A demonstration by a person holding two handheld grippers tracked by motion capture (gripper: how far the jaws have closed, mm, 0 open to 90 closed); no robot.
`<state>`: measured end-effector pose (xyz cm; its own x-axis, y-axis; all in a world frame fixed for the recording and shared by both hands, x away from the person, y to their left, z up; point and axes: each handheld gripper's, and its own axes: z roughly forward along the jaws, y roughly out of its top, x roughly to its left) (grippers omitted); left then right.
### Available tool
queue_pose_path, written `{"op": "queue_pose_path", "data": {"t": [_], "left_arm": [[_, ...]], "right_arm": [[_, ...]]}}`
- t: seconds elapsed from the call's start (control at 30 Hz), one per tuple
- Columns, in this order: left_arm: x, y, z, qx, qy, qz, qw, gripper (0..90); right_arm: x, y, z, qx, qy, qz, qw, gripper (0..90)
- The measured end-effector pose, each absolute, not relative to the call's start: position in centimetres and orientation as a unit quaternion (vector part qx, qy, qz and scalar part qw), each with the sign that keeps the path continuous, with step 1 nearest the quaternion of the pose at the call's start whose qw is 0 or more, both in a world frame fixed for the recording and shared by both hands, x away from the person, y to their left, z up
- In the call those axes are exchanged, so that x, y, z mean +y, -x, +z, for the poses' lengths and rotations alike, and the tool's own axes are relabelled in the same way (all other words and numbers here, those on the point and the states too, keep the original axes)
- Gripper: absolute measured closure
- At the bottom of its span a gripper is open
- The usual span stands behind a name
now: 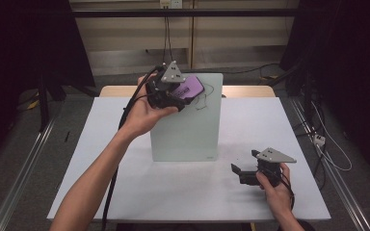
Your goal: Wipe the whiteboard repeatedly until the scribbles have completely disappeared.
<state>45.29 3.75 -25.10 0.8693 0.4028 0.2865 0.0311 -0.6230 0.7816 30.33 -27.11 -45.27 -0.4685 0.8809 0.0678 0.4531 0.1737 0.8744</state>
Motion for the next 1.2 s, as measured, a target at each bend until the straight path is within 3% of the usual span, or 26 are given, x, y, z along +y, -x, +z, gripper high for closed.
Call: {"op": "queue_pose_path", "data": {"t": [0.77, 1.2], "left_arm": [[0.2, -43.4, -29.4, 0.080, -0.913, 0.189, 0.352, 40.9], [1.1, -44.8, -25.9, 0.097, -0.899, 0.208, 0.373, 40.9]], "right_arm": [[-27.2, -30.2, -45.2, 0.729, -0.456, 0.452, 0.238, 5.2], [-27.2, -30.2, -45.2, 0.727, -0.457, 0.454, 0.238, 5.2]]}}
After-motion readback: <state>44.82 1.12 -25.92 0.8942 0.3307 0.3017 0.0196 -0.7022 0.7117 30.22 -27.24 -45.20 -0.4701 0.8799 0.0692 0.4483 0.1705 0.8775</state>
